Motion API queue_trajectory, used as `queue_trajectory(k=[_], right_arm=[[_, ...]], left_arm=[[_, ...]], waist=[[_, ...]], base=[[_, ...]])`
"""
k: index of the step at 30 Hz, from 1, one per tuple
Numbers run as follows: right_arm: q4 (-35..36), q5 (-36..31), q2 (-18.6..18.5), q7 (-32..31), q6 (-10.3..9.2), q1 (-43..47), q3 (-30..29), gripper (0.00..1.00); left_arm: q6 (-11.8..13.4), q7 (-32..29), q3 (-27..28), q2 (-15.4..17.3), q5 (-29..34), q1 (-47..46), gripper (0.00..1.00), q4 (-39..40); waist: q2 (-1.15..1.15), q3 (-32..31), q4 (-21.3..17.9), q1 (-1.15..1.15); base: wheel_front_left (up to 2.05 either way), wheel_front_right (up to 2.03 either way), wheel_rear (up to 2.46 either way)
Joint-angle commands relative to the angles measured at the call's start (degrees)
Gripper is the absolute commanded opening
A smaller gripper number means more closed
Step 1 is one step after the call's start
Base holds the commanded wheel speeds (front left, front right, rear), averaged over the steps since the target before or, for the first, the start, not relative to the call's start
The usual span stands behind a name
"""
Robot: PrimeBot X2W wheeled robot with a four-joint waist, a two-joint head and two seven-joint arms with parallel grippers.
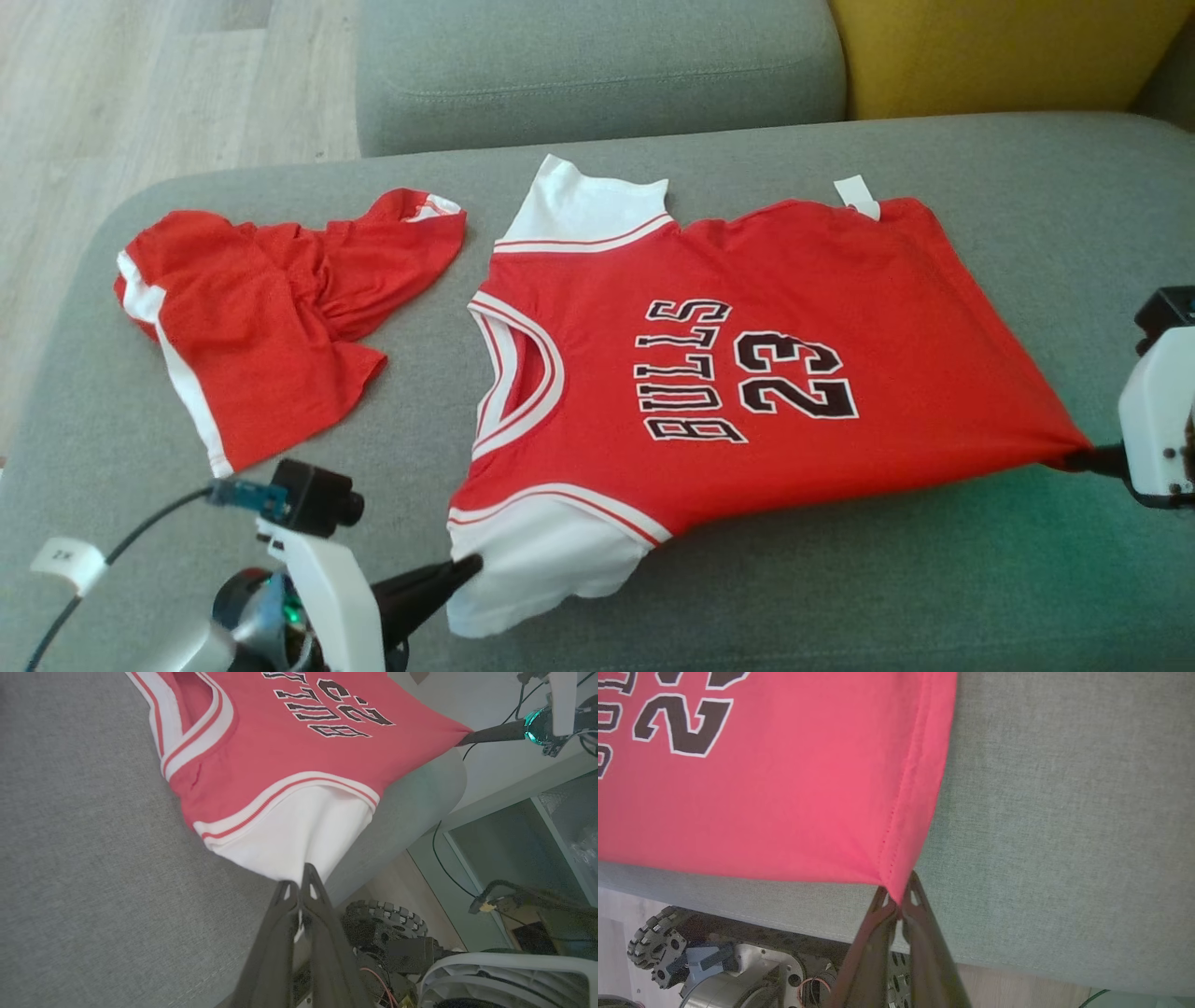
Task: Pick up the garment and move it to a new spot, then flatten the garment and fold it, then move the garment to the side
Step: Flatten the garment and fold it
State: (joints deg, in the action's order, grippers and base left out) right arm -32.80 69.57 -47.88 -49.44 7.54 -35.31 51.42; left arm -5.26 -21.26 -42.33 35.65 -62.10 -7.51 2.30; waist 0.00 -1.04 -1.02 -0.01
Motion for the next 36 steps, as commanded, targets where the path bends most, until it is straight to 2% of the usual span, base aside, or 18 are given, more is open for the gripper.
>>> queue_trajectory(k=[1, 6, 13, 27, 36], right_arm=[[1.2, 0.1, -2.7, -0.1, -0.05, 0.2, -1.0, 0.00], [2.2, -0.7, -2.3, -1.5, -0.05, -0.5, -2.7, 0.00], [1.7, -2.7, -0.2, -2.1, -0.05, -2.8, -5.7, 0.00], [-2.6, -8.7, 6.2, -1.1, -0.05, -8.2, -8.7, 0.00], [-2.8, -10.9, 8.9, 2.9, -0.05, -10.4, -8.8, 0.00]], left_arm=[[0.4, 0.3, 3.1, 2.2, -0.2, -3.3, 0.00, 2.0], [1.9, 0.6, 4.4, 2.1, 0.8, -5.7, 0.00, 3.4], [2.0, 0.2, 5.3, 0.1, 2.1, -12.3, 0.00, 1.8], [0.9, -0.6, 5.2, -5.9, 4.2, -25.4, 0.00, -10.9], [-0.1, 0.5, 4.1, -9.3, 5.7, -30.5, 0.00, -19.2]], waist=[[0.00, 0.2, -0.1, 0.01], [0.00, 1.7, -0.5, 0.01], [0.00, 4.7, -0.6, 0.01], [0.00, 11.4, -1.8, 0.01], [0.00, 14.6, -2.4, 0.01]], base=[[0.00, 0.00, 0.00], [0.00, 0.00, 0.00], [0.00, 0.00, 0.00], [0.00, 0.00, 0.00], [0.00, 0.00, 0.00]])
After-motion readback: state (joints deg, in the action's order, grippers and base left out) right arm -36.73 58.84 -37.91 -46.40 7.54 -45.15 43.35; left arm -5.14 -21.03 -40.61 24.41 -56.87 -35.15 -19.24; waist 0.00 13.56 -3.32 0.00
